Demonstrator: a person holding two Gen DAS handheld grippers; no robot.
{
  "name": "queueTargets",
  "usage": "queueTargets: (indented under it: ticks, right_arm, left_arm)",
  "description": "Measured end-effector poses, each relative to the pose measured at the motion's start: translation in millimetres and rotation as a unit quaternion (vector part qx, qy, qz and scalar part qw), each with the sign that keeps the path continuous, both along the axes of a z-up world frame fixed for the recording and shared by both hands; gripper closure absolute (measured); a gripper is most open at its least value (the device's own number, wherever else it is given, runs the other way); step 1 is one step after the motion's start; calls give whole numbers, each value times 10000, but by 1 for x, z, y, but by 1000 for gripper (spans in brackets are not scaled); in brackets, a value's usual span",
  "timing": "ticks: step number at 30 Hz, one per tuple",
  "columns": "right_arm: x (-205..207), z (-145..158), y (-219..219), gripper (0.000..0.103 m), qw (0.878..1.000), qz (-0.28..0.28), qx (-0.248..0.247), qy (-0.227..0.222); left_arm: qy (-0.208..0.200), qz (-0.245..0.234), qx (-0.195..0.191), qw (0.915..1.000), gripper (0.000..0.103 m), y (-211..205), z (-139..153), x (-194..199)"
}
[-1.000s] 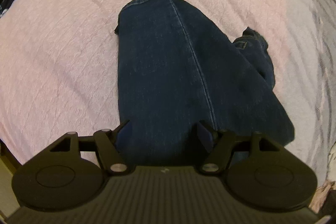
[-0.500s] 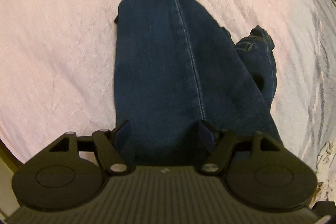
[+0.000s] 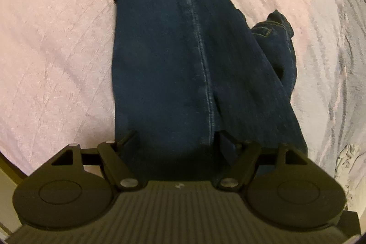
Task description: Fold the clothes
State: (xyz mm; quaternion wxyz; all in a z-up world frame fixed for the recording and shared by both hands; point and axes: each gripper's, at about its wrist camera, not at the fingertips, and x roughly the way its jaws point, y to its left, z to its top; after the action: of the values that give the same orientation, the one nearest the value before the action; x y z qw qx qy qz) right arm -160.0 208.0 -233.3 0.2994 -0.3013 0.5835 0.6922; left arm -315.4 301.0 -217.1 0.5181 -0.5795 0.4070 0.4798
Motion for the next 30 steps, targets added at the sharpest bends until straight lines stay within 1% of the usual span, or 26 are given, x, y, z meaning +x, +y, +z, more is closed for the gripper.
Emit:
queueTargets:
  ticks: [1,2,3,4,5,7,9,10,12,13,14,15,17,19,20,22,24,27,30]
  right_arm:
    - [0,0,0,82,10000,-22,-7,-2]
    - [1,1,0,82,10000,-53,-21,0]
    - [1,1,0,82,10000,-85,-35,3]
    - [2,1,0,82,9999,-117,-49,6]
    - [3,1,0,82,9999,-148,-62,9]
    - [7,1,1,82,9994,-308,-132,23]
    - [26,-2,4,77,9952,-882,-344,240]
    - [37,-3,6,71,9911,-1191,-453,377]
    - [56,-3,8,69,9823,-1698,-562,558]
    - [66,-2,8,63,9772,-1933,-599,633]
    - [76,-2,9,61,9716,-2167,-636,708]
    - [85,0,10,61,9685,-2311,-646,670]
    - [101,4,13,61,9673,-2430,-616,381]
    - [124,9,20,61,9656,-2540,-553,50]
    - [128,9,24,61,9642,-2595,-534,-119]
    - [136,8,37,61,9603,-2714,-476,-440]
    - [139,7,56,61,9540,-2900,-393,-659]
    - [143,9,95,61,9460,-3131,-347,-762]
    - [142,10,143,58,9435,-3202,-399,-754]
  left_arm:
    - [-52,13,58,10000,65,-2,1,-2]
    - [-144,66,118,9998,80,-5,1,-7]
    - [-235,119,177,9995,100,-9,2,-11]
    - [-327,172,237,9990,99,-12,3,-16]
    - [-300,243,296,9988,100,-16,4,-24]
    - [-97,419,375,9984,100,-29,6,-45]
    - [167,696,364,9968,99,-45,5,-73]
    - [298,905,346,9948,100,-53,4,-90]
    - [559,1323,311,9891,100,-70,2,-123]
    - [662,1523,313,9856,100,-77,3,-138]
    - [750,1719,326,9817,100,-81,4,-153]
    - [837,1914,338,9774,100,-86,5,-168]
    - [904,2190,373,9708,100,-92,10,-192]
    - [1089,2202,461,9683,100,-95,15,-204]
    - [1167,2205,473,9672,100,-96,16,-208]
    - [1125,2320,451,9651,100,-100,14,-216]
    - [956,2540,394,9617,100,-101,11,-222]
    - [839,2664,321,9597,100,-99,7,-230]
    - [784,2688,268,9596,100,-94,5,-233]
